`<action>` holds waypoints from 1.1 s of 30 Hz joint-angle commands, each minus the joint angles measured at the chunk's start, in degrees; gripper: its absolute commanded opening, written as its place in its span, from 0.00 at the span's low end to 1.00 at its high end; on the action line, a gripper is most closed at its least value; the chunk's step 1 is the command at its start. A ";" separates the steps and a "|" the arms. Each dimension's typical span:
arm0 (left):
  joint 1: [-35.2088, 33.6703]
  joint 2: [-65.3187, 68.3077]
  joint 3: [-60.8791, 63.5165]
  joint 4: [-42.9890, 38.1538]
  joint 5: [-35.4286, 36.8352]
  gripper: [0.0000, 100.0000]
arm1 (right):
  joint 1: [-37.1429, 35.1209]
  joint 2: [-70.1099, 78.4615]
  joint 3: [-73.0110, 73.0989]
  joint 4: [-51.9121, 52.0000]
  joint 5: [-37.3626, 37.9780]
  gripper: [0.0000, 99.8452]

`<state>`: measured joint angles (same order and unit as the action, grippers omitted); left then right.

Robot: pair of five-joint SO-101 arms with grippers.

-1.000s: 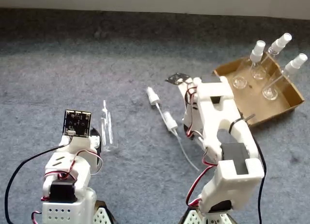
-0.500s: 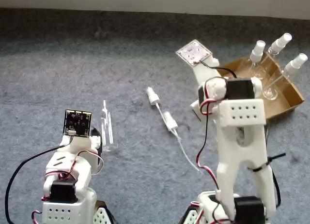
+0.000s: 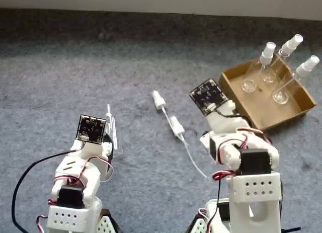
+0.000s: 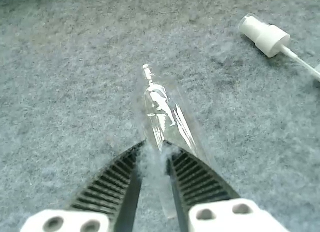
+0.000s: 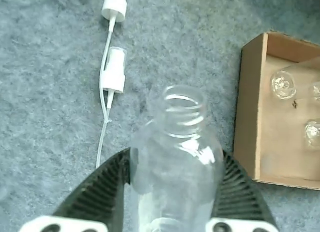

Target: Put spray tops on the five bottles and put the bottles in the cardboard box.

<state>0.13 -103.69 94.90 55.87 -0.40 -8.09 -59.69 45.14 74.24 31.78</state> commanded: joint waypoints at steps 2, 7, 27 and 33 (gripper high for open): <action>1.19 -0.57 -0.40 -1.05 -0.44 0.01 | 1.27 -5.58 5.76 -7.43 -7.38 0.13; 1.27 -0.57 -0.40 -1.05 -0.44 0.01 | 3.30 -7.78 11.56 -12.09 -13.27 0.13; 8.13 -0.48 -0.75 -0.79 -0.35 0.01 | 3.30 -8.31 21.76 -19.82 -25.32 0.13; 8.31 -0.40 -5.76 -0.79 -0.35 0.01 | 3.56 -8.31 21.76 -19.65 -25.41 0.13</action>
<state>7.43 -103.60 94.20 55.87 -0.40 -5.45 -66.90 67.56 55.43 6.90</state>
